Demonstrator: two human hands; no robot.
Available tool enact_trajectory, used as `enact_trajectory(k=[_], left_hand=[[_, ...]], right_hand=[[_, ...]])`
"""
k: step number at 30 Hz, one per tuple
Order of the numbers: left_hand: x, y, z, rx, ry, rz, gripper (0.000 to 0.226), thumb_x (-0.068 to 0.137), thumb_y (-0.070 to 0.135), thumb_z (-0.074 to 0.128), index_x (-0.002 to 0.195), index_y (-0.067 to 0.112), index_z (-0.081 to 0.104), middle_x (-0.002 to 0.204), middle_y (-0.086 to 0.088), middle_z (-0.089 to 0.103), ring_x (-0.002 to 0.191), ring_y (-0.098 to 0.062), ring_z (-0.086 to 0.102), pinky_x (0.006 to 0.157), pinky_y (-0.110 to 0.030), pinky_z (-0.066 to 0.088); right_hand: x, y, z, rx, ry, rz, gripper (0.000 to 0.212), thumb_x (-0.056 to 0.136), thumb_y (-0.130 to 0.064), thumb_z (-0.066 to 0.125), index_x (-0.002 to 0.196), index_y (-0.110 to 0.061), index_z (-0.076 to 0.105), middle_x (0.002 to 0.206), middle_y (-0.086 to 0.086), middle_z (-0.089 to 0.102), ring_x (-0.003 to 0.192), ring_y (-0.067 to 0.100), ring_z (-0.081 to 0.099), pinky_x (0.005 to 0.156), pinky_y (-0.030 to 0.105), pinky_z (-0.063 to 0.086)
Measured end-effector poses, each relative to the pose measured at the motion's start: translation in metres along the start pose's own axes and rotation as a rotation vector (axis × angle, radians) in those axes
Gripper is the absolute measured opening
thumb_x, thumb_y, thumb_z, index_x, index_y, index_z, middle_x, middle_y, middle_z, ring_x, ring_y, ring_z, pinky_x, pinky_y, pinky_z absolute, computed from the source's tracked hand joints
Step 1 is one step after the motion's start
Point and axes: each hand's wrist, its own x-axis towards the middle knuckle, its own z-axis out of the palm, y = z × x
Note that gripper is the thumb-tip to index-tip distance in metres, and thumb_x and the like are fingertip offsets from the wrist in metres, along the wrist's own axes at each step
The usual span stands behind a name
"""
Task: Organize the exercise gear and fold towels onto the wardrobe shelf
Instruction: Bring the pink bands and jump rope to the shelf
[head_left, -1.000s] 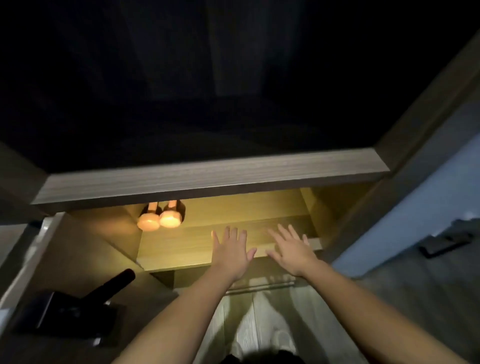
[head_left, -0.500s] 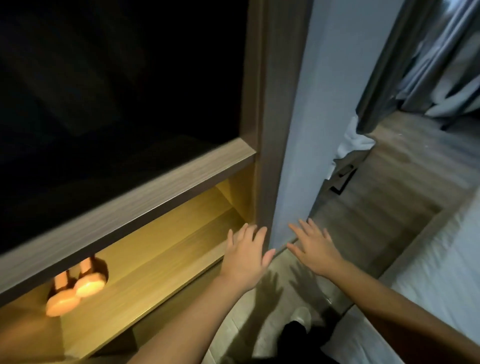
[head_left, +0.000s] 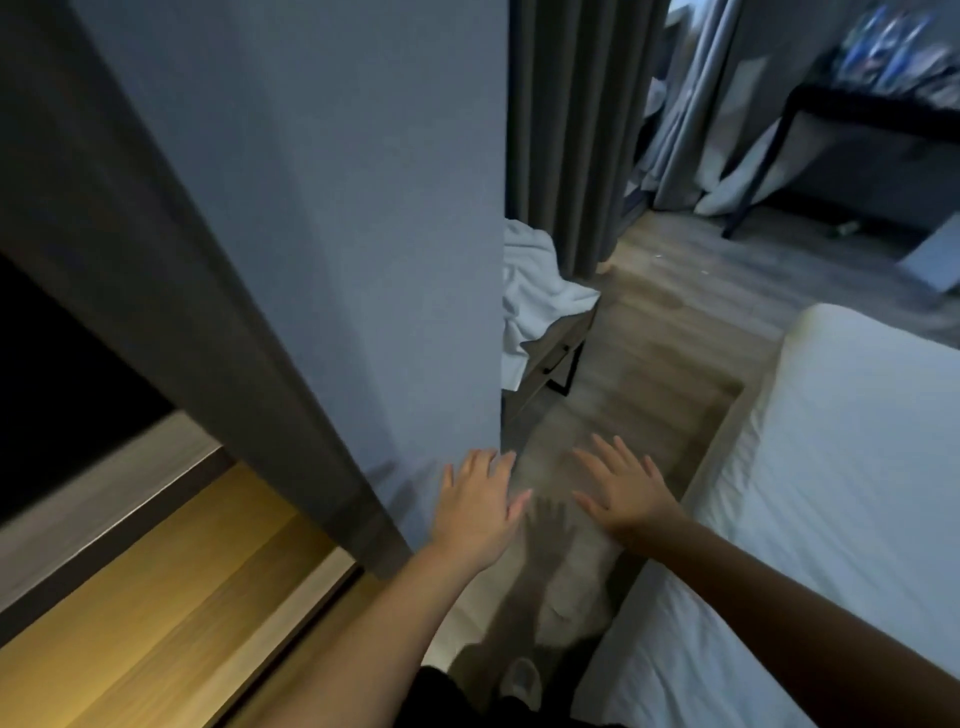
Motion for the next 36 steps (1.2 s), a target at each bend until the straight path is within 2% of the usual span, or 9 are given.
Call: enact_trajectory(k=[6,11,17,22,28,36], left_hand=[[0.073,0.030,0.004,-0.001,-0.077,0.065,0.058,0.101,0.049,0.031,0.151,0.019,0.028,0.151,-0.004,0.032,0.141,-0.021,0.025,0.115,-0.042,0.021],[0.144,0.044,0.011,0.049,-0.122,0.117,0.057,0.101,0.048,0.032,0.151,0.020,0.027,0.154,-0.004,0.029,0.145,-0.023,0.019,0.116,-0.045,0.020],[0.257,0.050,0.026,0.071,-0.148,0.144,0.055,0.101,0.047,0.035,0.148,0.019,0.031,0.150,-0.005,0.033,0.142,-0.023,0.025,0.114,-0.046,0.023],[0.354,0.050,0.048,0.046,-0.201,0.047,0.054,0.100,0.046,0.036,0.147,0.019,0.032,0.152,-0.005,0.031,0.142,-0.024,0.022,0.115,-0.048,0.021],[0.432,0.041,0.087,0.082,-0.318,-0.081,0.057,0.101,0.048,0.033,0.150,0.019,0.028,0.159,-0.008,0.020,0.147,-0.026,0.013,0.116,-0.051,0.017],[0.496,0.009,0.176,0.189,-0.322,-0.173,0.062,0.098,0.049,0.034,0.153,0.025,0.021,0.163,-0.007,0.010,0.149,-0.028,0.006,0.116,-0.054,0.016]], right_hand=[[0.021,0.049,-0.017,-0.013,0.051,0.030,0.065,0.097,-0.052,0.040,0.153,-0.032,0.014,0.164,0.004,0.006,0.150,0.028,0.001,0.118,0.055,0.013],[0.066,0.081,-0.022,0.032,0.023,0.067,0.063,0.100,-0.050,0.038,0.154,-0.033,0.011,0.164,0.003,-0.001,0.150,0.028,-0.005,0.120,0.054,0.011],[0.154,0.130,-0.030,0.062,-0.017,0.099,0.065,0.100,-0.052,0.034,0.155,-0.032,0.008,0.164,0.003,-0.004,0.150,0.029,-0.006,0.120,0.055,0.009],[0.235,0.169,-0.043,0.026,-0.112,0.101,0.065,0.100,-0.050,0.035,0.155,-0.031,0.006,0.164,0.006,-0.003,0.150,0.031,-0.006,0.119,0.057,0.009],[0.312,0.200,-0.037,0.001,-0.227,0.044,0.064,0.101,-0.048,0.034,0.155,-0.031,0.004,0.164,0.005,-0.004,0.149,0.031,-0.009,0.119,0.057,0.006],[0.424,0.223,0.039,-0.016,-0.394,-0.143,0.066,0.102,-0.045,0.035,0.156,-0.029,0.000,0.163,0.004,-0.011,0.149,0.031,-0.012,0.117,0.057,0.001]])
